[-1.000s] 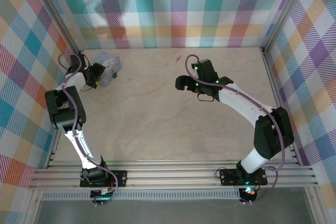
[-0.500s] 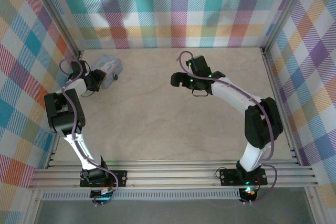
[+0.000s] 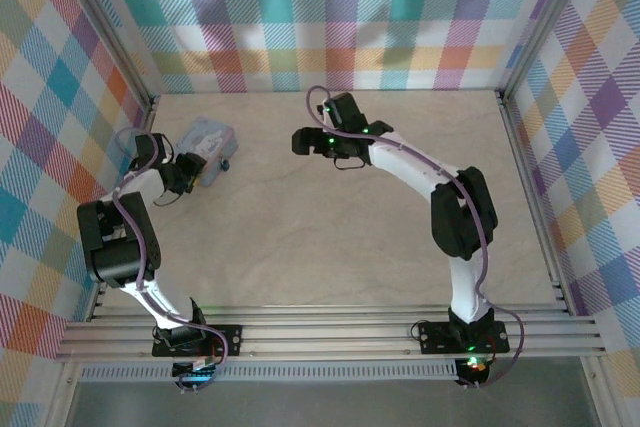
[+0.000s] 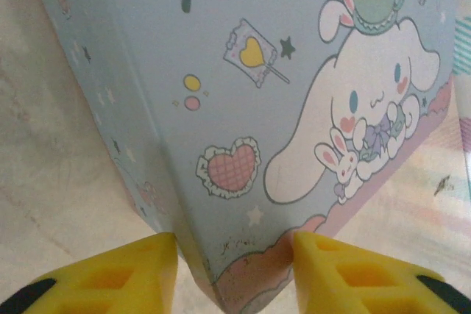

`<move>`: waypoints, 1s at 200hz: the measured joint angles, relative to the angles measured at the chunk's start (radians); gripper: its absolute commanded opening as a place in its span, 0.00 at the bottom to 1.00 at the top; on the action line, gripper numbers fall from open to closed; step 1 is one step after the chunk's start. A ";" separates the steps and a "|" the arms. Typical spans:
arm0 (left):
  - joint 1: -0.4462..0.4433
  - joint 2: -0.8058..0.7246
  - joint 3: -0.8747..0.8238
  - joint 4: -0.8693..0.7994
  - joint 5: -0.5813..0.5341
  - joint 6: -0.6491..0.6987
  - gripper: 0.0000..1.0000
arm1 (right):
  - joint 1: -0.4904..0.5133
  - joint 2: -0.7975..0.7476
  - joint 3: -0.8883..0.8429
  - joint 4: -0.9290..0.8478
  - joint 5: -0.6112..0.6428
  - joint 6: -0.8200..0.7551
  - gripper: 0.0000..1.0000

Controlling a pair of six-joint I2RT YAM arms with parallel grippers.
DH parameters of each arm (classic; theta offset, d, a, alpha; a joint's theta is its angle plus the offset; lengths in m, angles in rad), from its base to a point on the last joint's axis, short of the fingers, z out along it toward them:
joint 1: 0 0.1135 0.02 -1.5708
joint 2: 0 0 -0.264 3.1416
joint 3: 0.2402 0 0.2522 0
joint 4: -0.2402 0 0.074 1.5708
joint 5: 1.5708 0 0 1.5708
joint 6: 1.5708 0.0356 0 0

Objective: Unlock a padlock with a key

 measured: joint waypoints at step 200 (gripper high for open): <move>0.082 -0.275 -0.078 -0.255 -0.068 0.099 0.74 | 0.117 0.233 0.300 -0.077 -0.007 -0.030 0.90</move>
